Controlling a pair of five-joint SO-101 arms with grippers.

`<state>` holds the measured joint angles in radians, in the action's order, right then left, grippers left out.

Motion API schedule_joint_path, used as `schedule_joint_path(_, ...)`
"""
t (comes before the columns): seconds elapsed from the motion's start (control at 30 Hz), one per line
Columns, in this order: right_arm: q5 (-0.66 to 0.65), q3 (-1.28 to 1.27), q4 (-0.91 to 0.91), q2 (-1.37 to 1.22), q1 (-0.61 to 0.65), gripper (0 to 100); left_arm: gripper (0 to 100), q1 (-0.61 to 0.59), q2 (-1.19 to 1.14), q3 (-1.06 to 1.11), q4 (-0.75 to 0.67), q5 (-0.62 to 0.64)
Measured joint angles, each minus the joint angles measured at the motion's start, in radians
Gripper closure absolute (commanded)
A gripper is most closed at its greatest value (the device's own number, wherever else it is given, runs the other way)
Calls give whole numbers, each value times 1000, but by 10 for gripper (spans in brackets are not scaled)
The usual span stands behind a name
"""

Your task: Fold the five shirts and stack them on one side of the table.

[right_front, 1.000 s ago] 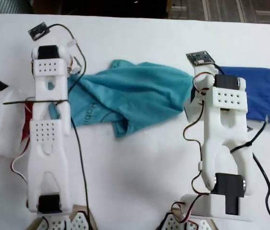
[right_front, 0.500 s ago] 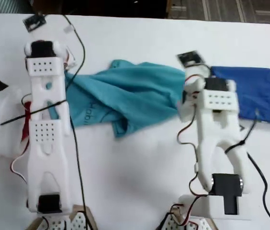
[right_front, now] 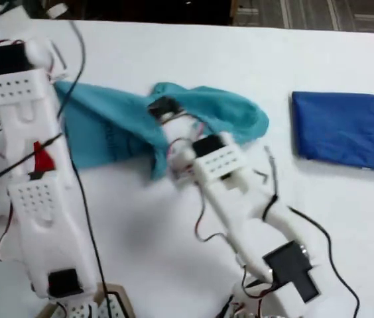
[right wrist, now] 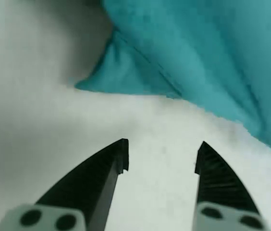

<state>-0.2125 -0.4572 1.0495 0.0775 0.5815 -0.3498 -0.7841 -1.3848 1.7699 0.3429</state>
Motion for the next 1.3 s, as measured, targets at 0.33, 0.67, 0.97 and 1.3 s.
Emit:
schedule_joint_path(0.33,362,-6,-196,-48,106,776,974,-95,9,5,0,0)
schedule_joint_path(0.67,396,112,-204,-278,203,776,974,-98,9,5,0,0)
schedule_joint_path(0.97,397,402,-130,-535,150,971,974,-98,9,5,0,0)
schedule_joint_path(1.3,336,474,9,-529,-54,978,974,-98,9,5,0,0)
